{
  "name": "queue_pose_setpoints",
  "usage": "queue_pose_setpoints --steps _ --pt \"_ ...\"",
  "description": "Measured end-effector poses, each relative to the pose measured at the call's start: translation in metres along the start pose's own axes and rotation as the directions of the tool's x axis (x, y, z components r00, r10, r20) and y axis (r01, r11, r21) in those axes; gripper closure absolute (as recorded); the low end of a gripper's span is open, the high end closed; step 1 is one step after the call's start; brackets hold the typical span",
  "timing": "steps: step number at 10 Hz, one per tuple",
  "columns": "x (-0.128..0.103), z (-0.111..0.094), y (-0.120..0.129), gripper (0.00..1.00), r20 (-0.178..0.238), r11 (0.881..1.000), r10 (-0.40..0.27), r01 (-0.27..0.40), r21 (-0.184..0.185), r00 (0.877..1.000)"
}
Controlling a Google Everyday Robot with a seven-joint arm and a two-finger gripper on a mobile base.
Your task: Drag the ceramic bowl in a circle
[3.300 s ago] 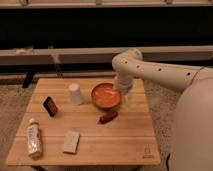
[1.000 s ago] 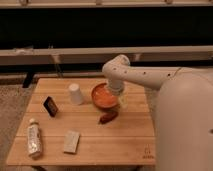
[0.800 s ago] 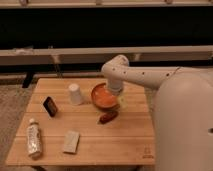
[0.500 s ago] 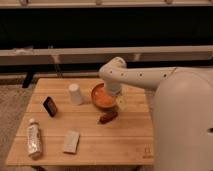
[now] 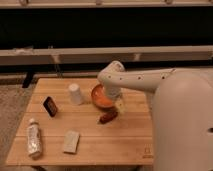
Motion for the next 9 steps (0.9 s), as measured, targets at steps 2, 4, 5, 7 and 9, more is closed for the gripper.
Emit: queue_pose_setpoints --steps 2,4,5,7,9 --pt "-0.003 -0.005 0.005 0.00 -0.012 1.000 -0.013 0.013 -0.001 1.000" --pt "-0.006 0.002 0.004 0.00 -0.022 1.000 -0.022 0.022 -0.005 1.000" --pt "-0.007 0.004 0.002 0.00 -0.027 1.000 -0.029 0.029 -0.003 0.999" --pt "-0.011 0.008 0.003 0.00 -0.042 0.999 -0.050 0.049 -0.010 0.998" --pt "-0.015 0.012 0.003 0.00 -0.059 0.998 -0.061 0.061 -0.016 0.996"
